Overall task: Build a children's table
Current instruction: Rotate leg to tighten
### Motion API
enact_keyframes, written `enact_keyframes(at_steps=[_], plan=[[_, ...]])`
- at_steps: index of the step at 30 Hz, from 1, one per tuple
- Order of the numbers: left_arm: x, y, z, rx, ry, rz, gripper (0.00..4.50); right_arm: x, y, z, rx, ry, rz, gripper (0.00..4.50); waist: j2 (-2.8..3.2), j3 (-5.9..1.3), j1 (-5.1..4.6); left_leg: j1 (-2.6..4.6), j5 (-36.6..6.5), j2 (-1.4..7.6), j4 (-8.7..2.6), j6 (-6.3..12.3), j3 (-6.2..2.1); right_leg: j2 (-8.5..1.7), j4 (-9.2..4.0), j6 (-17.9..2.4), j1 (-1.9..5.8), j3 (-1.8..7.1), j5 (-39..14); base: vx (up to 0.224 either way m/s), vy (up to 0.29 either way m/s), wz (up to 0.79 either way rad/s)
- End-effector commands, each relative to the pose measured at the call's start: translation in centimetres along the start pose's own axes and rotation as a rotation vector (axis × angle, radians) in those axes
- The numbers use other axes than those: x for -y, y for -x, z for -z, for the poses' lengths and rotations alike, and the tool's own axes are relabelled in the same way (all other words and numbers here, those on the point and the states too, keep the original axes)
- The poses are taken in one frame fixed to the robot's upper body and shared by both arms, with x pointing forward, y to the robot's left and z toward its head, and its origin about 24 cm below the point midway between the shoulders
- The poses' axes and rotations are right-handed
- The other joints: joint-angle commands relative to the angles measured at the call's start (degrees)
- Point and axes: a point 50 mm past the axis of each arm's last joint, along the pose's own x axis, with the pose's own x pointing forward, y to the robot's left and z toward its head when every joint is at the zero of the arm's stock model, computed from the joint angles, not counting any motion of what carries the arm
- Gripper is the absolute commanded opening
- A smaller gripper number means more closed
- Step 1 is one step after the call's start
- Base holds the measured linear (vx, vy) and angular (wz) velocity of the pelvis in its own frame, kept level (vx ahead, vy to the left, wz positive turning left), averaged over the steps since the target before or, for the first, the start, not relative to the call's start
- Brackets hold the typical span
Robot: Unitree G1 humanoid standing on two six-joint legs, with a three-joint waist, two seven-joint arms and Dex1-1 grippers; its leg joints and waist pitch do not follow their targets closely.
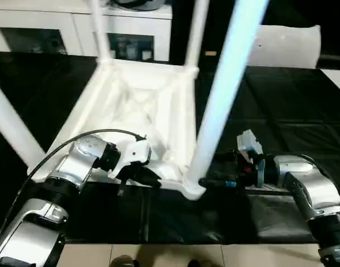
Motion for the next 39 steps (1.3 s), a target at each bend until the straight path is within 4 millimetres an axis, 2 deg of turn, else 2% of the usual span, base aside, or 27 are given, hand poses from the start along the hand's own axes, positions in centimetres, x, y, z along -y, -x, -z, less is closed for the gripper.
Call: enact_keyframes(at_steps=[1,4,6,9,15,19,23,24,25,26,27,28,29,30,31,33,35,37,38,39], plan=[[-0.5,-0.5,-1.9,0.010,-0.100,0.069,0.00,0.2,0.2,-0.6,-0.009,0.023,-0.027,3.24,-0.59,-4.55,-0.29,0.89,-7.7,3.86,-3.99,3.81,-0.53,-4.27,-2.85,-12.3,3.10,3.40,-15.6,0.000,0.000,0.00],[-0.5,-0.5,-1.9,0.007,-0.107,0.077,0.00,0.2,0.1,-0.7,-0.001,0.016,-0.060,3.16,-0.72,-4.49,-0.16,0.86,-8.2,3.82,-3.98,3.52,-0.56,-4.33,-3.09,-11.5,3.08,3.38,-17.5,0.000,0.000,0.00],[-0.5,-0.6,-1.9,0.006,-0.110,0.086,0.00,0.2,0.0,-0.8,0.001,0.012,-0.081,2.83,-0.79,-4.51,-0.17,0.85,-8.3,3.85,-4.01,3.40,-0.61,-4.35,-3.13,-11.3,3.10,3.35,-17.7,0.000,0.000,0.00],[-0.5,-0.6,-1.9,0.006,-0.111,0.091,0.00,0.1,-0.1,-0.7,-0.002,0.009,-0.095,2.66,-0.87,-4.48,-0.17,0.77,-8.4,3.85,-4.01,3.24,-0.61,-4.32,-3.11,-11.2,3.10,3.33,-17.8,0.000,0.000,0.00],[-0.6,-0.5,-1.8,-0.001,-0.110,0.093,0.00,0.1,-0.3,-0.6,-0.006,-0.008,-0.122,2.03,-0.76,-4.51,-0.17,0.80,-8.1,3.82,-4.02,3.08,-0.63,-4.25,-3.07,-11.3,3.12,3.32,-17.2,0.000,0.000,0.00],[-0.9,-0.6,-1.7,0.001,-0.090,0.035,0.00,0.0,-0.6,-0.8,0.049,-0.057,-0.089,1.97,-0.86,-4.43,-0.12,0.77,-8.1,3.84,-4.03,3.18,-0.63,-4.22,-3.08,-11.5,3.15,3.33,-17.2,0.000,0.000,0.00],[-1.4,-1.1,-2.2,0.029,-0.043,-0.067,0.00,-0.1,-1.7,-0.9,0.115,-0.094,0.037,1.96,-0.76,-4.13,-0.36,1.04,-10.5,3.82,-4.30,1.50,-0.84,-4.37,-3.65,-9.9,2.85,3.38,-21.7,0.000,0.000,0.00],[-1.6,-1.5,-2.5,0.049,-0.014,-0.126,0.00,0.2,-2.5,-0.7,0.127,-0.115,0.144,1.96,-0.71,-3.97,-0.72,0.90,-11.5,3.73,-4.44,0.75,-0.98,-4.43,-3.86,-9.2,2.89,3.36,-23.8,0.000,0.000,0.00],[-1.7,-1.7,-2.6,0.063,-0.002,-0.144,0.00,0.1,-2.7,-0.6,0.126,-0.118,0.168,1.96,-0.77,-3.93,-0.82,0.84,-12.0,3.62,-4.48,0.45,-1.07,-4.43,-4.01,-8.7,2.90,3.27,-25.0,0.000,0.000,0.00],[-1.9,-2.2,-3.1,0.099,0.031,-0.192,0.00,0.0,-3.5,-0.3,0.121,-0.125,0.231,1.96,-0.51,-3.76,-1.08,0.89,-13.1,3.52,-4.59,-0.23,-1.19,-4.41,-4.40,-7.7,2.78,3.18,-27.5,0.000,0.000,0.00],[-1.9,-2.8,-3.4,0.112,0.041,-0.219,0.00,-0.1,-4.1,-0.1,0.118,-0.137,0.280,1.96,-0.78,-3.71,-1.66,0.79,-13.6,3.39,-4.63,-0.83,-1.32,-4.38,-4.65,-6.6,2.85,3.02,-29.5,0.000,0.000,0.00],[-2.1,-3.3,-3.6,0.120,0.054,-0.250,0.00,-0.1,-4.8,0.1,0.121,-0.157,0.329,1.96,-0.83,-3.79,-2.03,0.76,-13.8,3.26,-4.53,-0.83,-1.36,-4.39,-4.76,-6.3,2.82,2.92,-30.2,0.000,0.000,0.00],[-2.1,-3.7,-3.7,0.122,0.059,-0.267,0.00,-0.1,-5.2,0.1,0.122,-0.171,0.358,1.95,-0.64,-3.64,-2.88,0.50,-14.4,3.14,-4.61,-0.95,-1.50,-4.22,-4.98,-5.8,2.85,2.78,-31.2,0.000,0.000,0.00],[-2.3,-4.1,-3.9,0.135,0.081,-0.295,0.00,0.0,-5.8,0.1,0.127,-0.189,0.406,1.95,-0.78,-3.64,-3.49,0.63,-15.3,2.90,-4.41,-0.74,-1.49,-4.13,-5.33,-5.0,2.78,2.61,-32.9,0.000,0.000,0.00],[-2.5,-4.7,-4.2,0.150,0.100,-0.327,0.00,0.1,-6.5,-0.1,0.141,-0.219,0.459,1.94,-0.78,-3.64,-3.49,0.63,-15.3,2.90,-4.41,-0.74,-1.49,-4.13,-5.33,-5.0,2.78,2.61,-32.9,0.000,0.000,0.00],[-2.8,-5.6,-4.7,0.171,0.137,-0.380,0.00,0.3,-7.8,-0.6,0.168,-0.272,0.543,1.94,-0.64,-3.42,-4.56,1.08,-16.9,2.43,-4.09,-0.37,-1.56,-4.11,-6.47,-3.3,2.20,2.15,-37.5,0.000,0.000,0.00],[-3.4,-7.1,-6.3,0.213,0.206,-0.482,0.00,0.7,-10.0,-2.1,0.212,-0.299,0.646,1.93,-0.43,-3.30,-5.27,1.37,-18.4,2.53,-4.03,-0.41,-1.78,-3.95,-6.81,-3.1,1.96,1.77,-38.2,0.000,0.000,0.00],[-3.5,-7.3,-6.5,0.213,0.211,-0.495,0.00,0.8,-10.3,-2.3,0.213,-0.299,0.657,1.93,-0.34,-3.31,-5.43,1.26,-19.0,2.58,-4.11,-0.50,-1.91,-3.94,-6.72,-3.1,2.02,1.65,-38.2,0.000,0.000,0.00],[-3.7,-7.3,-6.8,0.205,0.216,-0.520,0.00,0.8,-10.8,-2.9,0.225,-0.291,0.660,1.93,-0.16,-3.39,-5.79,1.11,-20.0,2.58,-4.28,-0.29,-2.09,-3.94,-6.86,-2.6,2.35,1.50,-37.4,0.000,0.000,0.00],[-3.9,-7.3,-7.0,0.200,0.213,-0.541,0.00,0.7,-11.1,-3.3,0.235,-0.277,0.653,1.93,-0.16,-3.54,-5.97,1.14,-19.7,2.62,-4.30,0.23,-2.00,-3.95,-6.77,-3.1,2.24,1.75,-35.4,0.000,0.000,0.00]])
